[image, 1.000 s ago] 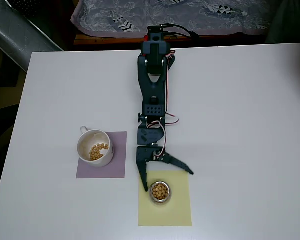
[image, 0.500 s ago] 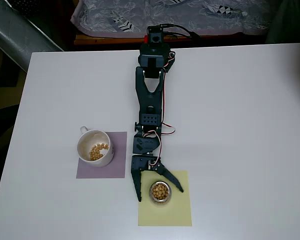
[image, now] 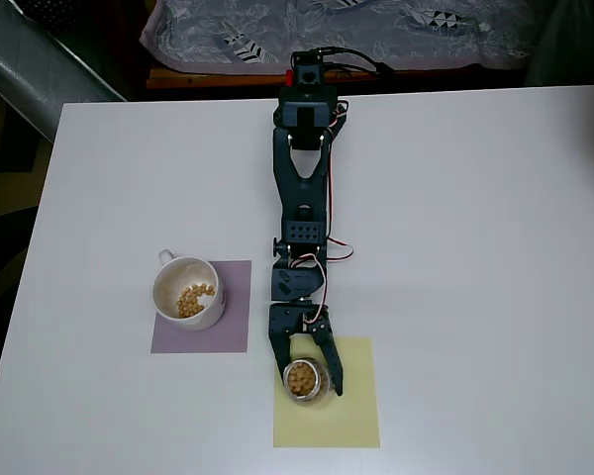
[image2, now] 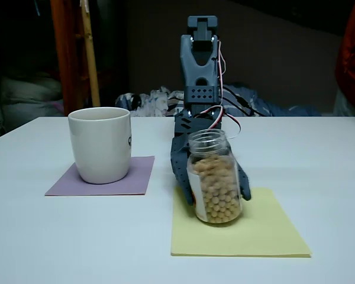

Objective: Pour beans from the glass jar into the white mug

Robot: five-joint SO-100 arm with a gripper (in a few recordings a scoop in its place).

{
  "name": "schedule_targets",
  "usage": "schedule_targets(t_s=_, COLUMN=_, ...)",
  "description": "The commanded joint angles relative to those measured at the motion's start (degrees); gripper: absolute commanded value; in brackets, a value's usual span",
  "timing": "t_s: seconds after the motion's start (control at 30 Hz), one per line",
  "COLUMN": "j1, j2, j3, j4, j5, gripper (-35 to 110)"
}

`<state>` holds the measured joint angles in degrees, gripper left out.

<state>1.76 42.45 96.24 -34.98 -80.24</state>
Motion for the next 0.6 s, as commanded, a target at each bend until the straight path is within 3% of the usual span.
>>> schedule_targets(t_s=0.0, j1=-0.4, j2=7.2, j3=2.3, j4=-1.1, j5=2.2, gripper=9)
schedule_targets(t_s=0.57, j1=4.4, j2=29.8, j3=20.7, j4=-1.1, j5=16.7, gripper=10)
